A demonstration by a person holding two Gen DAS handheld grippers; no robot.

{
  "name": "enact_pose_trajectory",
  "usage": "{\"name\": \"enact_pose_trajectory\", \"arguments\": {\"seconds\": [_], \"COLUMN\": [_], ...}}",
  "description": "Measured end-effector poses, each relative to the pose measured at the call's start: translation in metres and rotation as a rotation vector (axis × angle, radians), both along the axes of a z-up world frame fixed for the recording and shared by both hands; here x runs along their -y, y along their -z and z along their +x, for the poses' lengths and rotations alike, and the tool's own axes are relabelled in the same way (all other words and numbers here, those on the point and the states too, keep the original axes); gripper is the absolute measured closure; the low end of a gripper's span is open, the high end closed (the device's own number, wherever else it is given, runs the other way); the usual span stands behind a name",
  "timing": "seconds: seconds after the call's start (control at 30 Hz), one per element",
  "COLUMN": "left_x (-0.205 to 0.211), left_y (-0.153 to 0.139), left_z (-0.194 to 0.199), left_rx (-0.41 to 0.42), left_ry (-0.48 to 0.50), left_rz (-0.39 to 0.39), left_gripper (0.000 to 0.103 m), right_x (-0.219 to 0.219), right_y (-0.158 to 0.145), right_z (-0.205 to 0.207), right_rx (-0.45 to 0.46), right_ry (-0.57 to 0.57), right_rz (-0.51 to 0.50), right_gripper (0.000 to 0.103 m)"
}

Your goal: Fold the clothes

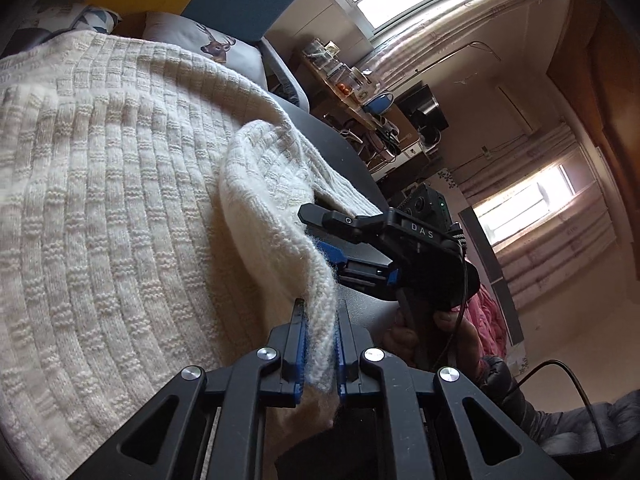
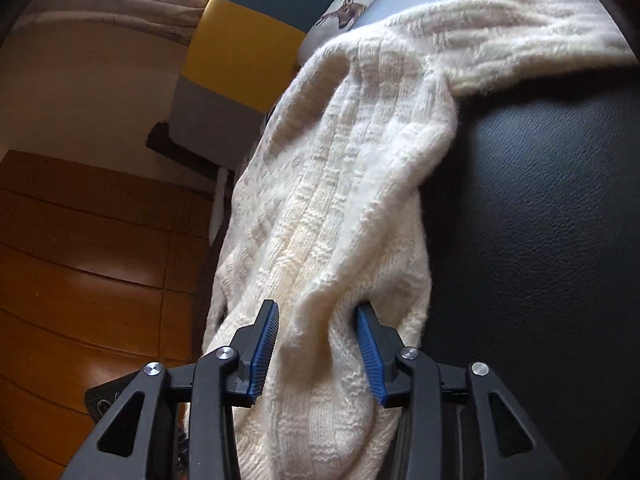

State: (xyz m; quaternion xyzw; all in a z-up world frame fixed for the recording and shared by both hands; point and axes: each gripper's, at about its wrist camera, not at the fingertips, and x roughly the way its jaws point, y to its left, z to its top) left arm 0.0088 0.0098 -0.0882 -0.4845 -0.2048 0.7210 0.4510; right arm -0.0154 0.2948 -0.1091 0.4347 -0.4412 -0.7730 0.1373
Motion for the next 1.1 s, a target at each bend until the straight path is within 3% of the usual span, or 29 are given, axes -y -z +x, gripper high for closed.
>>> {"name": "enact_pose_trajectory", "arguments": {"seconds": [0.07, 0.2, 0.33, 0.43, 0.47, 0.57, 0.73, 0.77, 0.83, 0.97, 1.1], "left_x": [0.003, 0.005, 0.001, 0.002, 0.003, 0.005, 0.004, 0.003, 0.002, 0.0, -0.002], "left_y": [0.002, 0.002, 0.002, 0.002, 0.003, 0.009, 0.019, 0.019, 0.017, 0.009, -0.015], "left_z": [0.0, 0.001, 0.002, 0.004, 0.004, 0.004, 0.006, 0.007, 0.007, 0.01, 0.02], "left_rx": [0.007, 0.011, 0.015, 0.018, 0.019, 0.041, 0.083, 0.082, 0.08, 0.071, 0.024], "left_ry": [-0.005, 0.01, 0.027, 0.03, 0.03, 0.021, 0.02, 0.023, 0.03, 0.055, 0.127], "left_rz": [0.009, 0.035, 0.052, 0.058, 0.06, 0.065, 0.075, 0.074, 0.078, 0.121, 0.225], "left_gripper": [0.093, 0.093, 0.093, 0.093, 0.093, 0.093, 0.092, 0.092, 0.091, 0.091, 0.09], "right_x": [-0.005, 0.005, 0.028, 0.031, 0.033, 0.043, 0.043, 0.042, 0.041, 0.044, 0.012], "right_y": [-0.011, -0.013, 0.012, 0.037, 0.038, 0.026, 0.025, 0.024, 0.018, -0.033, -0.095], "right_z": [0.007, 0.01, -0.004, -0.009, -0.01, -0.005, -0.003, -0.005, -0.007, 0.01, 0.048], "right_rx": [-0.015, 0.009, 0.1, 0.134, 0.121, 0.028, 0.0, 0.022, 0.057, -0.062, -0.139], "right_ry": [0.026, -0.039, -0.067, -0.013, -0.019, -0.093, -0.131, -0.136, -0.137, -0.176, -0.1], "right_rz": [0.042, -0.062, -0.07, -0.177, -0.174, -0.035, -0.003, 0.023, 0.112, 0.397, 0.713], "right_gripper": [0.062, 0.062, 0.061, 0.062, 0.062, 0.062, 0.065, 0.08, 0.09, 0.093, 0.097]}}
